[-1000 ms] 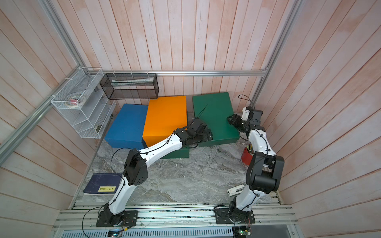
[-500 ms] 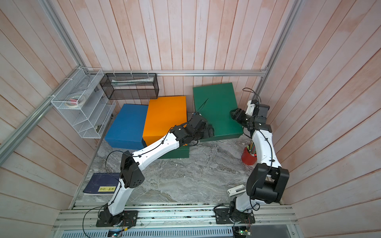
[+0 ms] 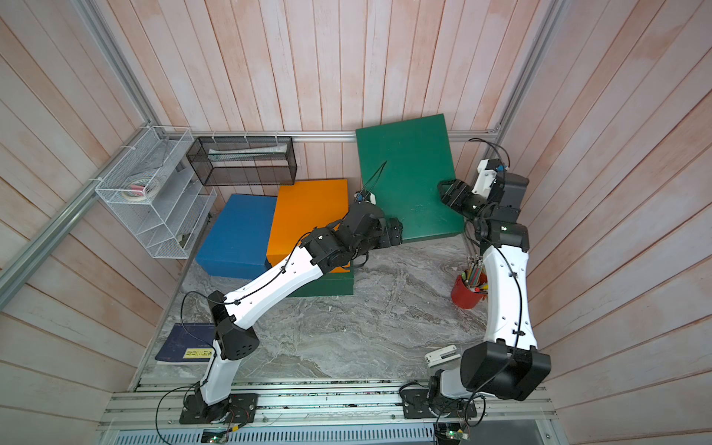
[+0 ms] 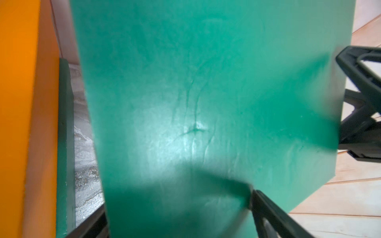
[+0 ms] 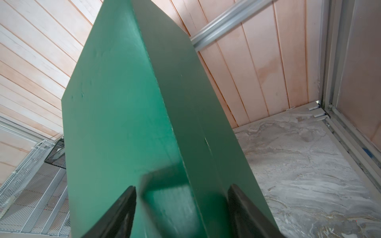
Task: Stack the shoeboxes
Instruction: Place the shoebox at the shoebox.
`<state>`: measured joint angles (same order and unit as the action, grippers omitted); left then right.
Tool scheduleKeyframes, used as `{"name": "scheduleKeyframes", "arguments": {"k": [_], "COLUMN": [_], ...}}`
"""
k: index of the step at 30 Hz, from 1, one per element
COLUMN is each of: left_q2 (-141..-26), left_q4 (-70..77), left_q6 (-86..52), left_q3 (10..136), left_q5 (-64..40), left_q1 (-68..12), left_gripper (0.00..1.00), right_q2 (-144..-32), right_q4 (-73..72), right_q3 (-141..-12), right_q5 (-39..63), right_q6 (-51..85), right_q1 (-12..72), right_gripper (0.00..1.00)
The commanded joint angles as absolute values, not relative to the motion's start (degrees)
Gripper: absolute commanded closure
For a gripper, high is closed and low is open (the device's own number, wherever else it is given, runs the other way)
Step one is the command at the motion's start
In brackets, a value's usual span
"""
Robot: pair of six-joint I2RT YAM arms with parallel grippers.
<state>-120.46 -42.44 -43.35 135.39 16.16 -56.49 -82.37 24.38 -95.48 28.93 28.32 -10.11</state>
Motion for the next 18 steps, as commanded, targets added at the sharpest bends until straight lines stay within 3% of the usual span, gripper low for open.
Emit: {"name": "scheduleKeyframes", "arguments": {"k": [1, 9, 18], "left_q2": [-118.87, -110.63, -97.82], "left_q4": [-35.39, -38.09, -39.76], "left_q6": [-39.83, -39.46, -41.00], "left_q3": [138.60, 133.99, 121.62], "left_q5": [14.04, 19.22, 24.66], "left_q1": [-60.08, -61.35, -61.61], "left_gripper": [0.02, 0.02, 0.03], "right_q2": [-80.11, -79.11, -80.50], "right_q4": [33.19, 36.11, 35.64], "right_q3": [-99.51, -103.51, -105.23], "right_q5": [40.34, 39.36, 33.70], "right_q6": [31.29, 32.37, 34.62], "right_q1": [-3.51, 1.11, 14.53], "right_gripper": [0.29, 0.30, 0.30]}}
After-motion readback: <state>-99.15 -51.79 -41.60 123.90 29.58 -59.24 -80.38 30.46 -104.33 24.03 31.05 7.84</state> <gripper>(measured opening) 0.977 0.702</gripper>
